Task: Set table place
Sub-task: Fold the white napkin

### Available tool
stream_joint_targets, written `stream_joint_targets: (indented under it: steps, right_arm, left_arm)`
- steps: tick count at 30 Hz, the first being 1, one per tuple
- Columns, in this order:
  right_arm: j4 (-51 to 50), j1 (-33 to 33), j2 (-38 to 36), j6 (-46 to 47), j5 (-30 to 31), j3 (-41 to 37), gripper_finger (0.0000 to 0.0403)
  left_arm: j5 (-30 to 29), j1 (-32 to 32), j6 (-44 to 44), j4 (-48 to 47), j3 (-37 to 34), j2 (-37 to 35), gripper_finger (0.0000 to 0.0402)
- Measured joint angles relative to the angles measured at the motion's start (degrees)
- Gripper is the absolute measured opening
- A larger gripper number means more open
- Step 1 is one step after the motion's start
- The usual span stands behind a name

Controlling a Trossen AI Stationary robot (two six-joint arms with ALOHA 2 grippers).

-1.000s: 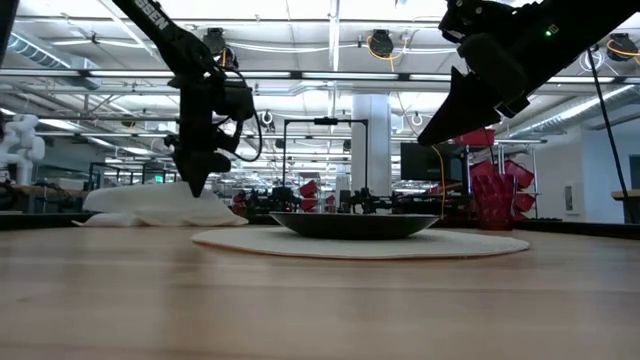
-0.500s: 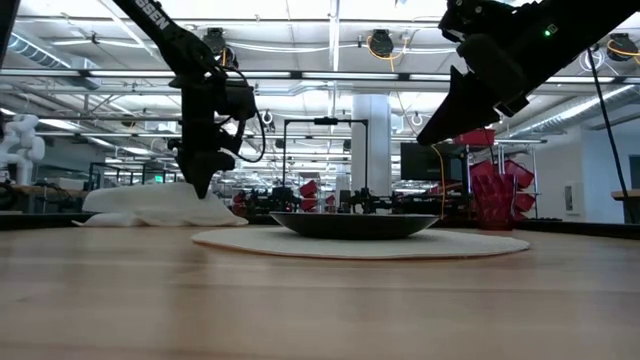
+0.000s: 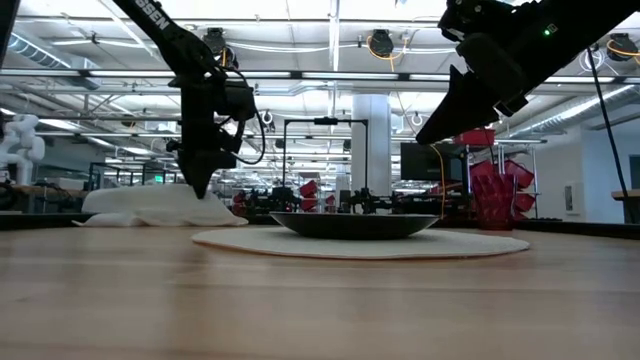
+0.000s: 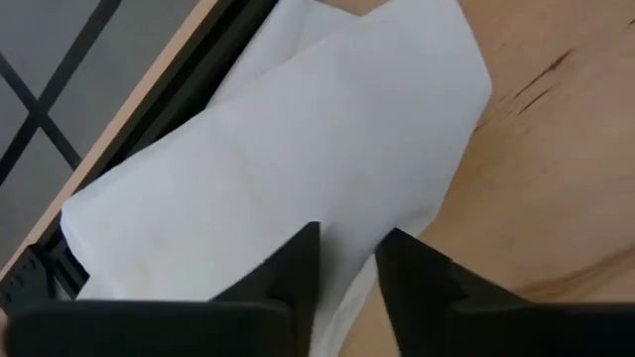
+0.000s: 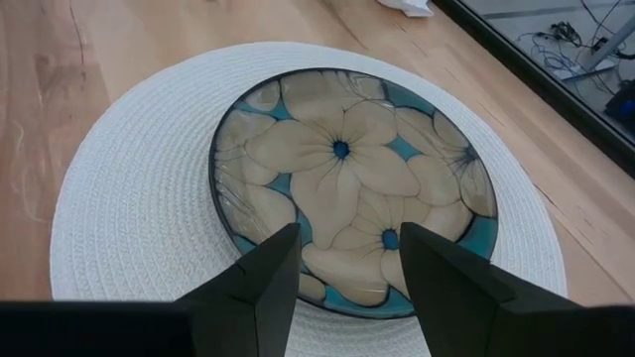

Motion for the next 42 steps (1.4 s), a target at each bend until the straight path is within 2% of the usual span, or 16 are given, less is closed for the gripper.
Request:
stream_joint_targets:
  steps: [3, 5, 16, 21, 27, 34, 42]
  right_arm:
    - [0.0, 0.0, 0.0, 0.0, 0.0, 0.0, 0.016]
    - [0.0, 0.0, 0.0, 0.0, 0.0, 0.0, 0.016]
    - [2.7, -0.2, 0.0, 0.9, -0.1, 0.0, 0.016]
    - [9.3, -0.6, 0.0, -5.2, -0.3, 0.3, 0.016]
    - [10.4, -0.8, 0.0, -11.2, -0.1, 3.5, 0.016]
    - [12.9, -1.4, 0.0, -15.9, 0.1, 5.6, 0.016]
    - [25.1, -1.9, 0.0, -27.1, 0.1, 5.6, 0.016]
  left_arm:
    - [0.0, 0.0, 0.0, 0.0, 0.0, 0.0, 0.0021]
    - [0.0, 0.0, -1.0, 0.0, 0.0, 0.0, 0.0006]
    - [0.5, -3.0, -0.9, -3.1, 2.5, -2.0, 0.0]
    - [0.5, -6.8, -1.0, -4.9, 6.9, -8.6, 0.0]
    - [3.1, -13.1, -2.5, -6.6, 13.3, -19.5, 0.0]
    - [15.2, -22.5, -5.2, 5.1, 14.8, -31.8, 0.0]
    - [16.5, -30.8, -7.1, 12.1, 14.7, -35.8, 0.0]
